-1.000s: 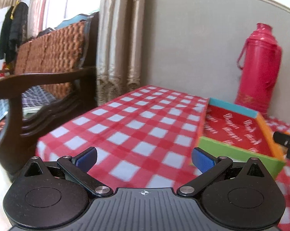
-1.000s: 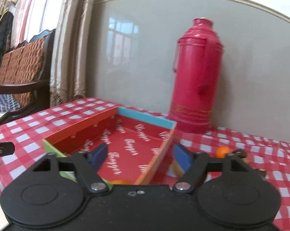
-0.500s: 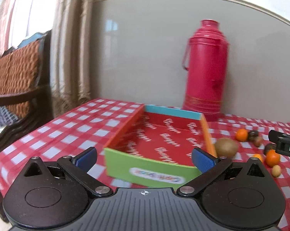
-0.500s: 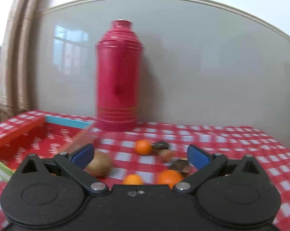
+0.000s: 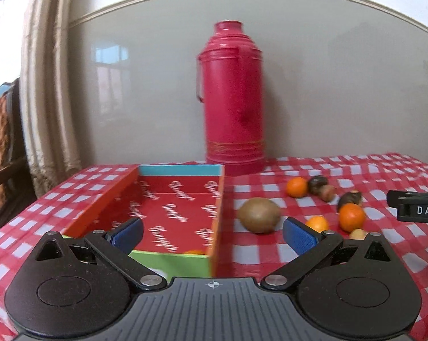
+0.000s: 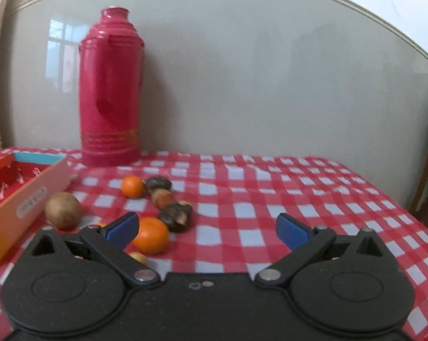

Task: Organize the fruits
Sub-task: 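Reach the left tool to the small yellow fruit and close on it, then carry the yellow fruit into the box and open the left tool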

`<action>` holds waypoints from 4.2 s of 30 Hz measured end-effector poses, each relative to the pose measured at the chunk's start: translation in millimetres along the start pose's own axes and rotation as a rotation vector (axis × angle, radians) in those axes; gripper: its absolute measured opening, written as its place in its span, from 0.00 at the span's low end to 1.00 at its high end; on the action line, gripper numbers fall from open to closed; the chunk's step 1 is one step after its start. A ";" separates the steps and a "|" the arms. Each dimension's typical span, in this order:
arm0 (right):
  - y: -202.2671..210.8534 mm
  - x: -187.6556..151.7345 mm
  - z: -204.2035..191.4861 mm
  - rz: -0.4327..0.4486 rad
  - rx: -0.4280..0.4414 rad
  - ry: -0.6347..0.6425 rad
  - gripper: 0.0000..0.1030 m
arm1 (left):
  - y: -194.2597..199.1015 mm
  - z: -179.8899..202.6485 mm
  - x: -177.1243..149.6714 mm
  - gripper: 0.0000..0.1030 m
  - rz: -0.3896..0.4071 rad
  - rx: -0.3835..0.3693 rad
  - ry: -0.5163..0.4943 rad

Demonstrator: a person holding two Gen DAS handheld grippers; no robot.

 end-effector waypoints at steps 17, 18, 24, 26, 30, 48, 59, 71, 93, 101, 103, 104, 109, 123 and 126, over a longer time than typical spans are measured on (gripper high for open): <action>-0.7 -6.4 45.6 -0.005 -0.082 -0.028 0.94 | -7.7 99.7 -14.3 0.78 -0.089 -0.176 -0.083; -0.7 -6.9 48.6 -0.006 -0.080 -0.036 0.94 | -8.5 105.2 -15.5 0.78 -0.093 -0.178 -0.087; -1.8 -9.7 61.0 -0.012 -0.084 -0.070 0.94 | -10.2 141.0 -20.3 0.68 -0.113 -0.229 -0.110; -4.1 -10.5 64.6 -0.020 -0.084 -0.079 0.93 | -12.8 148.6 -22.8 0.63 -0.132 -0.241 -0.109; -3.8 -12.6 73.9 -0.025 -0.103 -0.082 0.93 | -17.8 158.2 -26.0 0.54 -0.161 -0.252 -0.092; 4.3 -16.8 78.9 -0.019 -0.041 -0.092 0.94 | -25.9 181.2 -31.2 0.26 -0.193 -0.264 -0.113; 0.4 -12.8 57.0 -0.013 -0.014 -0.067 0.94 | -16.9 158.1 -17.0 0.26 -0.127 -0.256 -0.097; -10.6 -7.5 22.2 -0.011 0.024 -0.031 0.94 | -18.0 109.1 0.4 0.26 -0.068 -0.201 -0.048; -23.9 4.7 -64.4 0.036 0.183 0.046 0.94 | -51.0 -19.3 8.5 0.26 -0.055 0.026 0.067; -30.0 6.5 -79.5 0.038 0.214 0.048 0.94 | -68.3 -45.9 0.2 0.26 -0.101 0.076 0.085; -30.9 6.2 -83.3 0.037 0.221 0.051 0.94 | -72.1 -52.4 -1.8 0.26 -0.110 0.092 0.093; -31.0 6.3 -84.7 0.038 0.223 0.053 0.94 | -73.6 -54.8 -2.8 0.26 -0.113 0.099 0.093; -29.9 6.1 -86.2 0.039 0.227 0.056 0.94 | -78.0 -63.1 -5.4 0.26 -0.123 0.115 0.101; -29.1 4.9 -82.5 0.037 0.226 0.059 0.94 | -81.1 -72.0 -6.2 0.26 -0.128 0.156 0.116; -28.9 5.0 -82.2 0.037 0.226 0.060 0.94 | -79.5 -74.1 -5.0 0.27 -0.121 0.162 0.122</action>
Point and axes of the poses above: each gripper's, at about its wrist camera, not at the fingertips, and y roughly against the way its jaws point, z to its right, x to its top, the point moved 9 cm from there along -y, roughly the way its jaws point, and after that the axes turned 11 degrees about x, right-handed, at the moved point
